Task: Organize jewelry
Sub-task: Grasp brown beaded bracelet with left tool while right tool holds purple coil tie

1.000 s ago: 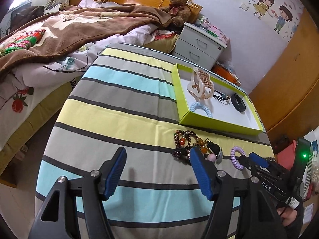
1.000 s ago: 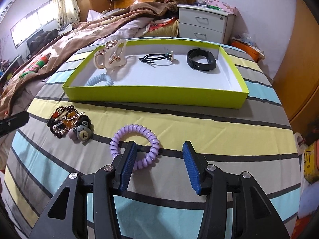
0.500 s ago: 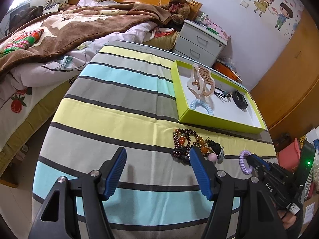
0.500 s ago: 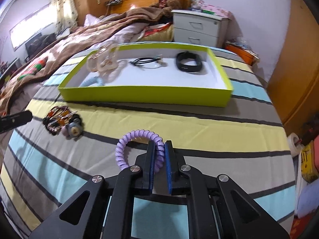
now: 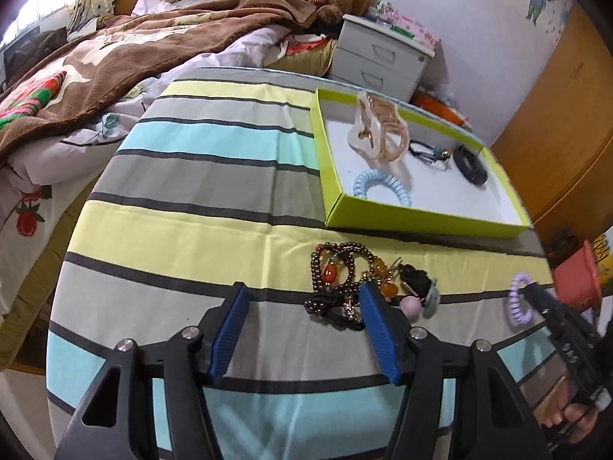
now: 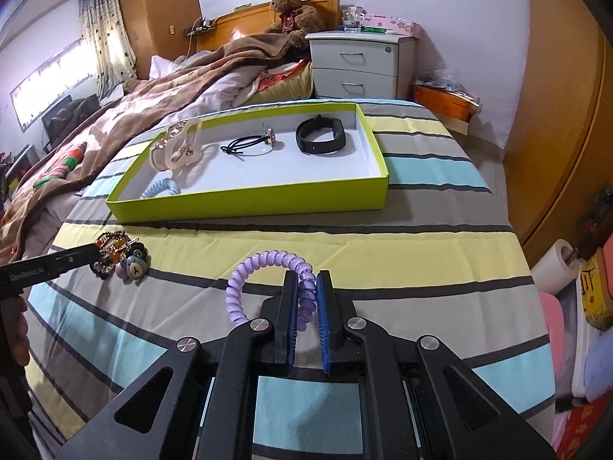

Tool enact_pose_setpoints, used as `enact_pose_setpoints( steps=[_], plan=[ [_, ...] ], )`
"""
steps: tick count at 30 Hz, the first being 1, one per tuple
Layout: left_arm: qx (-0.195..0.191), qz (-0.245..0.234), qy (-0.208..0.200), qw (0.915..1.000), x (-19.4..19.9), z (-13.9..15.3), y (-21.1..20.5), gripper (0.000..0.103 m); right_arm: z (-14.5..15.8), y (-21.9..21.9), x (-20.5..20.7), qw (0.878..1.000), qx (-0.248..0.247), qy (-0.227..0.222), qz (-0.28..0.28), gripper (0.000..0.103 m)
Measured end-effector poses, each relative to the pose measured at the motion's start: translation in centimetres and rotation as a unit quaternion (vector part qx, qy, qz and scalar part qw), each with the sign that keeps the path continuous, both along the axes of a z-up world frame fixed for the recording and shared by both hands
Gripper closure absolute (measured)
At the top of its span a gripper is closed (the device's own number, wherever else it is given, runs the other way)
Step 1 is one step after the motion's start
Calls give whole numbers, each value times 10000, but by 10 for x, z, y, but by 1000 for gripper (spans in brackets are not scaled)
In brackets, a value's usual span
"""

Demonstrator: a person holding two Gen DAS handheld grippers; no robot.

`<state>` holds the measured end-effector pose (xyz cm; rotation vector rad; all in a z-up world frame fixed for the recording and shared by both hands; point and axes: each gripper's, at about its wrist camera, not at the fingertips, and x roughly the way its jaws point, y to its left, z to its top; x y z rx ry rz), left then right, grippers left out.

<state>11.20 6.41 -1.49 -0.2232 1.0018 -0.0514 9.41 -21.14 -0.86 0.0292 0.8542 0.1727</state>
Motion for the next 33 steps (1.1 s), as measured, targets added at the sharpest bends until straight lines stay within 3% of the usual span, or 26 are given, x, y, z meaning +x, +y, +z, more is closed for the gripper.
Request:
enact_pose_setpoints(
  steps=[9,12,15,20,22,33],
  plan=[
    [121,80,-13,9999,8,-3,-6,45,1,6,3,10000,42,0,73,93],
    [214,38,-39,9998,6,-2,-11,53,1,6,2,10000,43,-3,62,93],
    [140,-100,-64,9998,6,-2,-15,72,0,6,3,10000,43,13,54,93],
    [199,-184,-82,9996,6,2,-21,81,0,5,4,10000,43,20,31,93],
    [204,-166,-129,9996,5,4,-20,91,1,5,4,10000,45,11,39,93],
    [33,-155,-302,9994,0,15,-17,91,4,4,3,10000,54,-59,28,93]
  ],
)
